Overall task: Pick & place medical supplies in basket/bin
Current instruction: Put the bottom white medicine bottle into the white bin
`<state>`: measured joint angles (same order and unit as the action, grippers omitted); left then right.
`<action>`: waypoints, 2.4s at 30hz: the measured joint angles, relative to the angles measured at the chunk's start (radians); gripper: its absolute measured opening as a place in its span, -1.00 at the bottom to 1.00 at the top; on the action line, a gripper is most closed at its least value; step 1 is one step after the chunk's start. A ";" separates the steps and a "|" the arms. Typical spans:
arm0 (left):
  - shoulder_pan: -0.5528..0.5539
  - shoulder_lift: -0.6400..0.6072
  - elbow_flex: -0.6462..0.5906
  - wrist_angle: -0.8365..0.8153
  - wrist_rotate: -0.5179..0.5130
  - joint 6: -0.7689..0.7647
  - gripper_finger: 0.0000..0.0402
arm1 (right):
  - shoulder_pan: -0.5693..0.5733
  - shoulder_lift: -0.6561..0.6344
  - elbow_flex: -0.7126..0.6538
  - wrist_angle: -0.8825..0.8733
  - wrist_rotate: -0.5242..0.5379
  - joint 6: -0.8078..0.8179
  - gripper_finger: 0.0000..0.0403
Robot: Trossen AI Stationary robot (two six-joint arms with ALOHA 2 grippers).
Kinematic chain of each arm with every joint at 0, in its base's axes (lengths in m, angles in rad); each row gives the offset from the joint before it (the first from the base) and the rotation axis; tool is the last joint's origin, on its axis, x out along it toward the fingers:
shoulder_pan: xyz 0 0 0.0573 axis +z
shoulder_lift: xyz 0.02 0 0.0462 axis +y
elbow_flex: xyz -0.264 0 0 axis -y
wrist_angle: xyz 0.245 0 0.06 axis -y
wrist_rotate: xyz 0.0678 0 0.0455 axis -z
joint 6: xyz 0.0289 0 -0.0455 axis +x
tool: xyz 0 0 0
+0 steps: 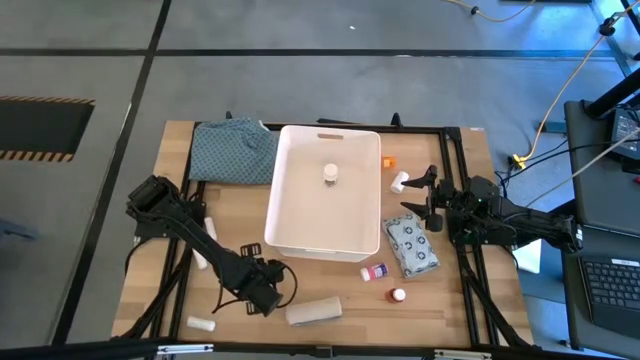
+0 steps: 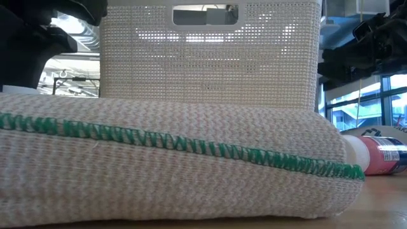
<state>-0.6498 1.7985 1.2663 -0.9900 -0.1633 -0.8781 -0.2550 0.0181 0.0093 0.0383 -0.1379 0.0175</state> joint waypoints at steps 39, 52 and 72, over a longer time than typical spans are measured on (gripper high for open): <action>0.420 -0.218 0.655 -0.100 -0.184 0.542 -0.18 | 0.000 0.000 0.000 0.000 0.001 -0.021 0.48; 0.875 -0.038 0.655 -0.176 -0.018 0.772 -0.20 | 0.000 0.000 0.000 0.000 0.000 -0.019 0.48; 0.979 0.281 0.655 -0.262 0.024 0.759 -0.21 | 0.000 0.000 0.000 0.000 0.000 -0.019 0.48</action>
<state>0.3290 2.0790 1.9217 -1.2519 -0.1388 -0.1192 -0.2550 0.0177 0.0093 0.0387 -0.1379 -0.0010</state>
